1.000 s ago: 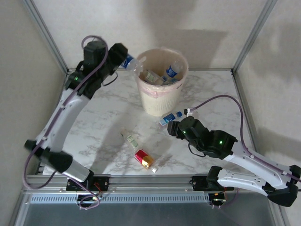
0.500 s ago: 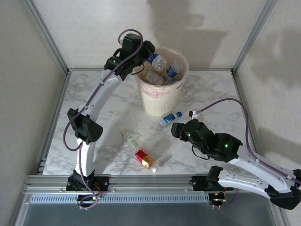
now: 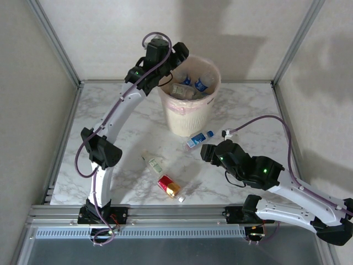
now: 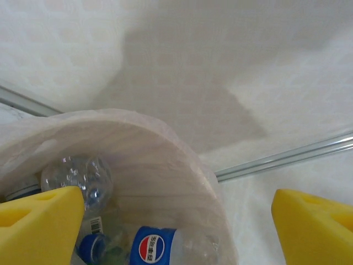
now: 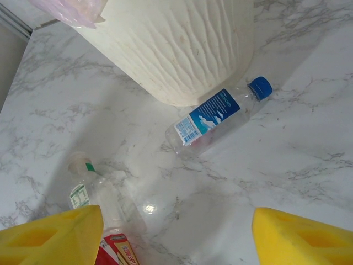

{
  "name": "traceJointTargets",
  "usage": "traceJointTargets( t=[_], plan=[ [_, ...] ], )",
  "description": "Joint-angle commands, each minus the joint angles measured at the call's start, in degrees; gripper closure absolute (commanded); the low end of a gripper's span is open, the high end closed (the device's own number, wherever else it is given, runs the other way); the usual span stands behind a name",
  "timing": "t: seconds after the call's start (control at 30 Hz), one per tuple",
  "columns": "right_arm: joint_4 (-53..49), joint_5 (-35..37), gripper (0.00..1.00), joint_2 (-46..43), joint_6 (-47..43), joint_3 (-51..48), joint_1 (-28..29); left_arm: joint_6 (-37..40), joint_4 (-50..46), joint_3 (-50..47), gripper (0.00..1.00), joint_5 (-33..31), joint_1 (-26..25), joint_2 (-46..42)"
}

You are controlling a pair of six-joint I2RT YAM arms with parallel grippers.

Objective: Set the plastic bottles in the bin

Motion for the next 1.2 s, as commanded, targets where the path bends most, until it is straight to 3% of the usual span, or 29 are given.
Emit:
traceJointTargets(
  t=[0.0, 0.13, 0.33, 0.5, 0.6, 0.77, 0.9, 1.17],
  plan=[
    [-0.9, 1.2, 0.26, 0.7, 0.7, -0.3, 0.6, 3.4, -1.0, 0.6, 0.14, -3.6, -0.4, -6.3],
    [-0.7, 1.5, 0.22, 1.7, 0.6, -0.1, 0.6, 6.1, -0.7, -9.7, 0.16, -5.9, -1.4, -15.8],
    [1.3, -1.2, 0.19, 4.3, -1.0, -0.9, 0.6, 8.1, 1.9, -40.3, 0.16, -8.5, -2.5, -38.4],
    [4.7, -4.4, 0.19, 5.7, -3.1, -1.9, 0.6, 5.4, -3.9, -63.0, 0.16, -13.3, -2.4, -54.8],
    [7.6, -7.6, 0.18, 7.0, -5.2, -2.5, 0.6, 1.4, -5.1, -74.9, 0.16, -10.6, -2.3, -61.3],
    [8.1, -7.4, 0.17, 9.5, -5.7, -1.9, 0.6, -4.6, -2.1, -88.5, 0.17, -5.5, -2.4, -64.4],
    [8.1, -7.2, 0.17, 9.3, -5.8, -1.4, 0.6, -8.2, 4.0, -94.1, 0.18, -1.7, -2.8, -60.7],
    [5.8, -5.2, 0.17, 6.7, -3.5, -3.2, 0.6, -13.4, 7.6, -97.7, 0.18, -3.3, -6.7, -55.6]
  ],
)
